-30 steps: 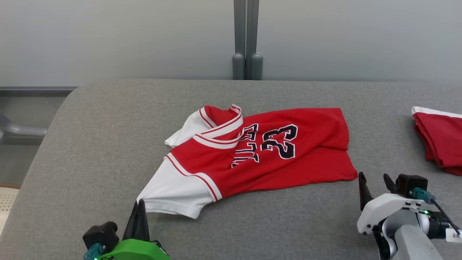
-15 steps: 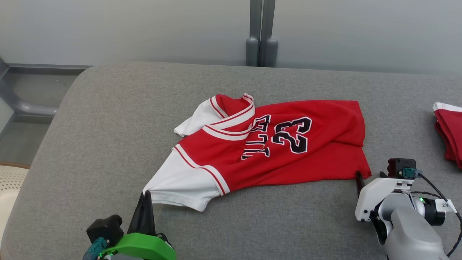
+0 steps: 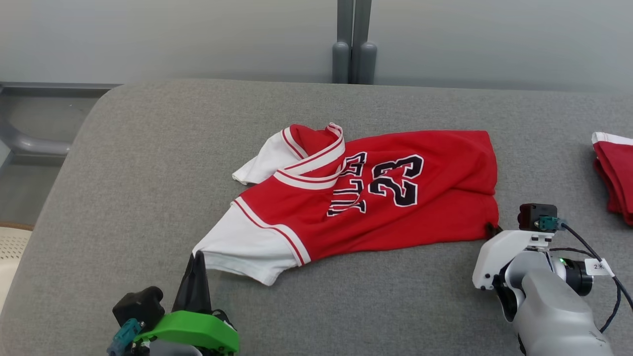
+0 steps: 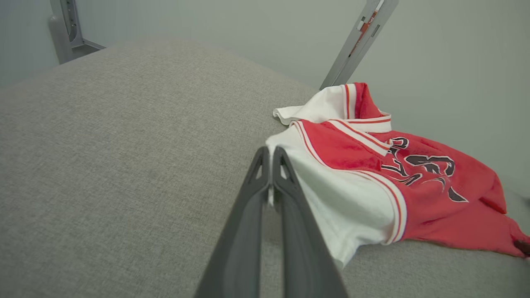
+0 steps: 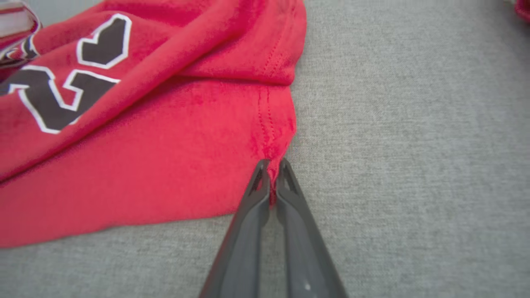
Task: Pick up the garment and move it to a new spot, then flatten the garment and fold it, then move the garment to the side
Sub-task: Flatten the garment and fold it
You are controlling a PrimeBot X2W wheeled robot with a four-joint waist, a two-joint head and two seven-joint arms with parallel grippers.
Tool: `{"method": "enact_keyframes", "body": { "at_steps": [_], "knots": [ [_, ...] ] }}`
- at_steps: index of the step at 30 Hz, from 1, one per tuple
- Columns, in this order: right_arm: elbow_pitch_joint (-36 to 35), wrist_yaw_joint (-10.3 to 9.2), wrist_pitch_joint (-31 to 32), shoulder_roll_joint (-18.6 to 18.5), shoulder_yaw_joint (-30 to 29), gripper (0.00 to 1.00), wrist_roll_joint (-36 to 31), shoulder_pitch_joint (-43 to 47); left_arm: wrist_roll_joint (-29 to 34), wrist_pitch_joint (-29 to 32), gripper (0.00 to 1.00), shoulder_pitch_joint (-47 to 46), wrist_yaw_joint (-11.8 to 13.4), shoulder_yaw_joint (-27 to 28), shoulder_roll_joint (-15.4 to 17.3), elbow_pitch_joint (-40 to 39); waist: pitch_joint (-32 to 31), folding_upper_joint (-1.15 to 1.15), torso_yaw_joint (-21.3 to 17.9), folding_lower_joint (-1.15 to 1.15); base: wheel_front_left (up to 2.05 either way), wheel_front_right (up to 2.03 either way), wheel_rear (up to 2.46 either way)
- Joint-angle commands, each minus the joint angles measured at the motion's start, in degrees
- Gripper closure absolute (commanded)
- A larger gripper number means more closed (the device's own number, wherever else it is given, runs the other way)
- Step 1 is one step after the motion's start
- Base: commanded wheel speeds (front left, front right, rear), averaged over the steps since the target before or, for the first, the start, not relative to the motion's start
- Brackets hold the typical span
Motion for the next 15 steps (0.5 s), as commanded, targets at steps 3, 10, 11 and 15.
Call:
{"method": "enact_keyframes", "body": {
  "at_steps": [3, 10, 11, 15],
  "knots": [
    [-0.16, -0.06, -2.28, 0.34, 2.17, 1.0, 3.38, -1.6, -1.44, -0.37, 1.0, -1.27, -1.26, 0.88, -0.56, -0.75, -1.13, 0.0, -1.18, 0.0, 0.0, 0.0, 0.0],
    [-7.74, -0.06, -4.66, 0.58, 14.03, 1.0, 13.86, -0.54, -3.14, -0.41, 1.0, -3.41, -3.69, 2.2, -0.69, -4.43, -4.09, 0.0, -4.62, 0.0, 0.0, 0.0, 0.0],
    [-9.44, -0.06, -4.7, 0.0, 15.56, 1.0, 15.26, -0.1, -3.24, -0.42, 1.0, -3.8, -4.02, 2.45, -0.53, -5.28, -4.39, 0.0, -5.13, 0.0, 0.0, 0.0, 0.0],
    [-19.53, -0.06, -4.61, -3.43, 22.56, 1.0, 22.63, 2.1, -3.13, -0.44, 1.0, -5.32, -5.14, 3.72, 0.47, -10.75, -5.83, 0.0, -7.38, 0.0, 0.0, 0.0, 0.0]
  ]
}}
